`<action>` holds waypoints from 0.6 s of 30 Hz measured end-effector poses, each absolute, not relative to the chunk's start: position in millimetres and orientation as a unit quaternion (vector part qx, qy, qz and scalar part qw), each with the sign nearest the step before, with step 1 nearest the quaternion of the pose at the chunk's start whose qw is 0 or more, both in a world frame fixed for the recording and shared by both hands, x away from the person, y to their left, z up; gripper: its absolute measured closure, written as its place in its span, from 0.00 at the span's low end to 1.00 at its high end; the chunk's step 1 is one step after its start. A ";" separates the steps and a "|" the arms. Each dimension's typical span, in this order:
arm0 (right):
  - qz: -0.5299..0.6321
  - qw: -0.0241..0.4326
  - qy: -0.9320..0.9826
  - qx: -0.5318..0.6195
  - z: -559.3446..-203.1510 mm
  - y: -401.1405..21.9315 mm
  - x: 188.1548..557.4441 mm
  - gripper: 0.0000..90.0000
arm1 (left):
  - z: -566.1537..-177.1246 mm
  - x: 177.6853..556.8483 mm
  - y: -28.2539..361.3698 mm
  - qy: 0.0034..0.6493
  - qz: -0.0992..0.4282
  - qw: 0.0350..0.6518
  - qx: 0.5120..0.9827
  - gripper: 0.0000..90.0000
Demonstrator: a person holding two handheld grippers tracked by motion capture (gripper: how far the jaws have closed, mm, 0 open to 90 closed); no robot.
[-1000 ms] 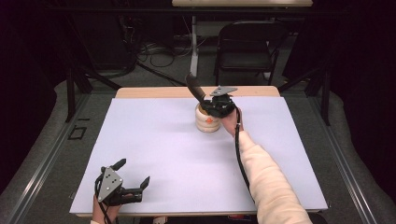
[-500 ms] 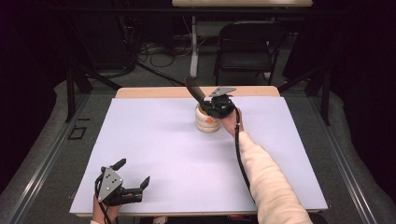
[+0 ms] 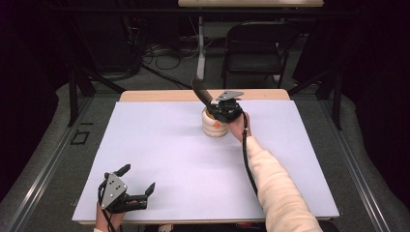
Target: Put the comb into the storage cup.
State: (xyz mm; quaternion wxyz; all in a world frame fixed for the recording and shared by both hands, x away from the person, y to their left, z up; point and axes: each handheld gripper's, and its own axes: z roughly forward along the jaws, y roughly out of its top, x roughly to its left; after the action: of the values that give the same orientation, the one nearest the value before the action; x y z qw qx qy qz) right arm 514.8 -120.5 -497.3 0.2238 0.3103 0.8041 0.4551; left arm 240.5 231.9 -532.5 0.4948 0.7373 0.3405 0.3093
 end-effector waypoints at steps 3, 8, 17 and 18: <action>0.453 0.223 0.806 0.310 -499.7 -120.3 515.1 0.80 | -532.5 240.5 231.8 0.340 0.310 0.495 0.737 0.00; 0.451 0.223 0.805 0.313 -500.1 -119.4 515.1 0.80 | -532.5 240.5 231.9 0.341 0.309 0.494 0.737 0.00; 0.450 0.217 0.801 0.328 -498.5 -124.2 515.8 0.62 | -532.6 240.6 231.9 0.340 0.309 0.495 0.737 0.00; 0.451 0.217 0.800 0.332 -497.5 -125.0 515.4 0.57 | -532.6 240.6 231.8 0.340 0.309 0.495 0.737 0.00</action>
State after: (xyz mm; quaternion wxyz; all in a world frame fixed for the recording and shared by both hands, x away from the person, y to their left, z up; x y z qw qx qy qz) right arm 515.4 -125.0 -497.5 0.2170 0.3317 0.7996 0.4511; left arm 240.6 231.8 -532.6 0.4947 0.7374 0.3405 0.3091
